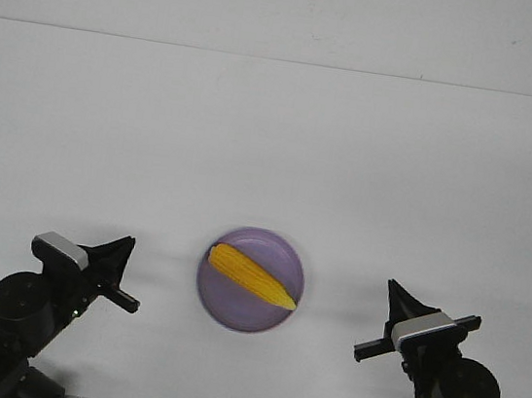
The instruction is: Place corn on plate with both arms
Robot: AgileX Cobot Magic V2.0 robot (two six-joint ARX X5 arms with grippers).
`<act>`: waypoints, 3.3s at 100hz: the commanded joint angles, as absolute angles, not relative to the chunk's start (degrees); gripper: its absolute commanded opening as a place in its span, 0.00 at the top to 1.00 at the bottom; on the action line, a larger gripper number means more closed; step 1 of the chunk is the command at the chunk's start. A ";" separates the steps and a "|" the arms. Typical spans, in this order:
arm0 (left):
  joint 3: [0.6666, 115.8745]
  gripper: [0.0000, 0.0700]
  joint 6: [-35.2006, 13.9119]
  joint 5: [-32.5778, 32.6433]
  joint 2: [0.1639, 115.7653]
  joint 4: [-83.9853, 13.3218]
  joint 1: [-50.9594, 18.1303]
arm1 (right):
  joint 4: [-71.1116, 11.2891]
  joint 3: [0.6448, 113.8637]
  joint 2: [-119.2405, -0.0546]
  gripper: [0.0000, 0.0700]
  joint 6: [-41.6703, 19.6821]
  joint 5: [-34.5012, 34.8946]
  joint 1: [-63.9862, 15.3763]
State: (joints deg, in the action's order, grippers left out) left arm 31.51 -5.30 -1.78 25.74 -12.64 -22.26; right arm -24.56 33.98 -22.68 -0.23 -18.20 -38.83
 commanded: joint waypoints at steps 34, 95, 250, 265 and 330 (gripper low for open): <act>31.68 0.98 -5.39 -1.69 25.71 -11.90 -22.46 | -22.39 34.57 -22.83 0.99 -0.16 -18.37 -39.20; 16.84 0.98 5.02 0.45 12.32 -0.14 -3.79 | -22.35 34.57 -22.83 0.99 -0.16 -18.31 -39.20; 0.80 0.98 4.93 4.03 0.16 1.78 1.26 | -22.30 34.59 -22.81 0.99 -0.16 -18.20 -39.20; 0.80 0.98 4.93 4.03 0.16 1.78 1.26 | -22.33 34.54 -22.35 0.99 1.78 -17.85 -36.86; 0.80 0.98 4.93 4.03 0.16 1.78 1.26 | -4.80 4.51 -0.05 0.99 1.52 4.51 3.53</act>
State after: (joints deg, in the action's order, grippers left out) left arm 1.98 4.64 3.97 0.23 0.97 1.23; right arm -6.37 5.85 -1.02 2.11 4.47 2.81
